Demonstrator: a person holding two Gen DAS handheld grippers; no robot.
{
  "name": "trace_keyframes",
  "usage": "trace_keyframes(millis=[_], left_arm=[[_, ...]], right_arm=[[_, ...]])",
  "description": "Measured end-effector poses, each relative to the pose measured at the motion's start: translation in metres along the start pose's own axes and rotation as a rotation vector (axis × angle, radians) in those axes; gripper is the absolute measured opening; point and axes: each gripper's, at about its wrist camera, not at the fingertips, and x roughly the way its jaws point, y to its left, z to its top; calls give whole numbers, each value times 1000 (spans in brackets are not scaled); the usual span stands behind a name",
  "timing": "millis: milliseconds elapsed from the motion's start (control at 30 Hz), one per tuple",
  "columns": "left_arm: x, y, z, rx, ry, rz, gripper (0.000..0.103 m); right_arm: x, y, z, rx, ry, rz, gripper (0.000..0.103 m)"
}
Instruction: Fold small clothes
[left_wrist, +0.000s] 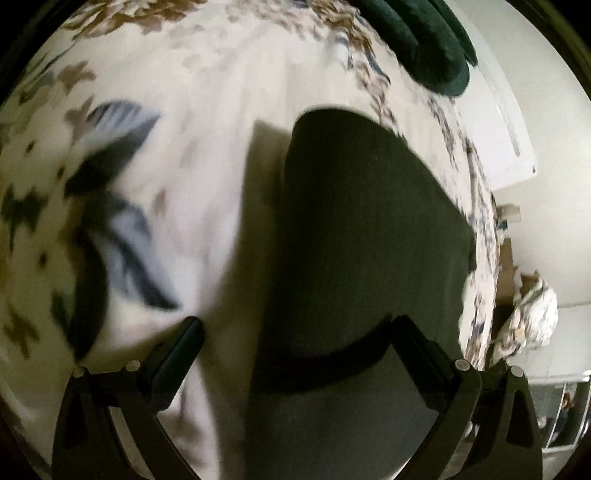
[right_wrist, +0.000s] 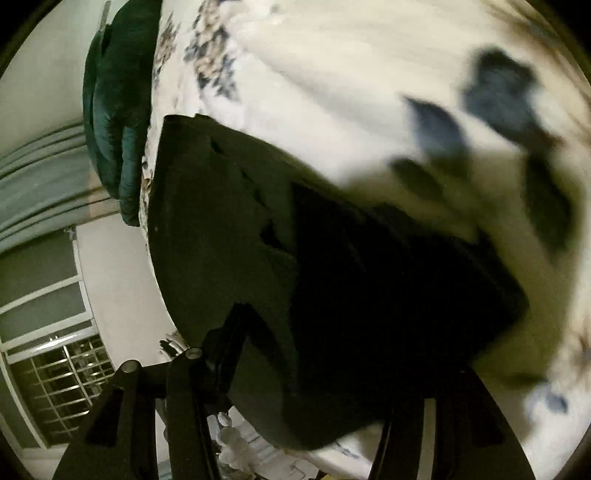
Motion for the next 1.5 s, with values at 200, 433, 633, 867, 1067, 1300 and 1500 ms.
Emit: trace_keyframes(millis=[200, 433, 633, 867, 1067, 1300, 1500], left_arm=[[9, -22, 16, 60, -60, -1, 82], [7, -48, 33, 151, -46, 52, 35], [-12, -80, 34, 251, -54, 140, 26], [-24, -136, 59, 366, -46, 140, 25], [-6, -213, 95, 494, -33, 105, 25], [63, -305, 134, 649, 4, 80, 25], [136, -360, 150, 755, 42, 82, 25]], right_arm=[[10, 15, 12, -39, -4, -13, 59], [3, 23, 13, -73, -60, -44, 26], [-15, 50, 3, -133, -104, -63, 22], [-55, 92, -1, -154, -178, -24, 22], [-106, 119, 26, -145, -307, 9, 22], [-148, 126, 96, -99, -454, 8, 22], [-165, 110, 156, -51, -548, -16, 22]])
